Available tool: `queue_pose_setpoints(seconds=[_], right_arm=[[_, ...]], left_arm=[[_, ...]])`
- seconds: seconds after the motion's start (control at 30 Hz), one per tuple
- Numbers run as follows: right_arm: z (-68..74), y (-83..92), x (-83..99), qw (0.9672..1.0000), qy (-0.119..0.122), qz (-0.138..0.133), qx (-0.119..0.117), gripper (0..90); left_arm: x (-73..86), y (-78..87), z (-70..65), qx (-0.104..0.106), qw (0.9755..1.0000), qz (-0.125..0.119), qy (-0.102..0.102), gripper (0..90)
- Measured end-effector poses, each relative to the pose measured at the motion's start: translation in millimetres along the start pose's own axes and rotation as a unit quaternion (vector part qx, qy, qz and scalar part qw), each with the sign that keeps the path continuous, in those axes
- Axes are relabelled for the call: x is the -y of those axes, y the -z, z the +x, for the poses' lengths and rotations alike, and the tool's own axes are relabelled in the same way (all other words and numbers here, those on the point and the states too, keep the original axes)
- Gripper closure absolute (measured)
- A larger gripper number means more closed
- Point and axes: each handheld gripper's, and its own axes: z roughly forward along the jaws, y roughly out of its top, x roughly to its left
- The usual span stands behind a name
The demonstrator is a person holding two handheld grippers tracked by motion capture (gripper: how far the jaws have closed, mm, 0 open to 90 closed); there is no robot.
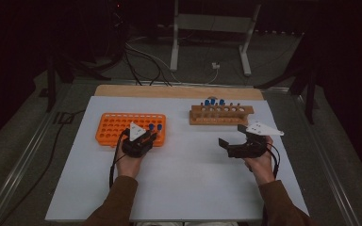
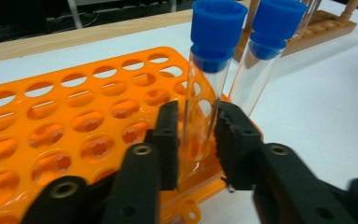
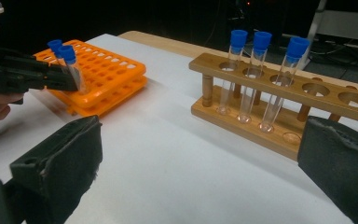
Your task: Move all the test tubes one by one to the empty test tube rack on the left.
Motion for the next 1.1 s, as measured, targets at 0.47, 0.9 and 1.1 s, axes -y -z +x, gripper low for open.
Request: queue_pose_setpoints(seconds=[0.47,0.9,1.1], right_arm=[[0.1,-3.3,-5.1,1.0000,-0.003,-0.005,0.002,0.2],[-7.7,-6.6,-18.2,0.9999,-0.008,0.003,0.012,0.2],[-17.4,-15.1,-26.8,0.9995,-0.010,0.013,0.028,0.3]], left_arm=[[-9.8,38.3,3.1,0.020,0.9984,-0.042,0.032,51.7],[-5.0,75.1,7.9,-0.010,0.9968,-0.062,0.051,16.2],[-10.5,84.8,10.4,-0.014,0.9963,-0.070,0.047,1.6]])
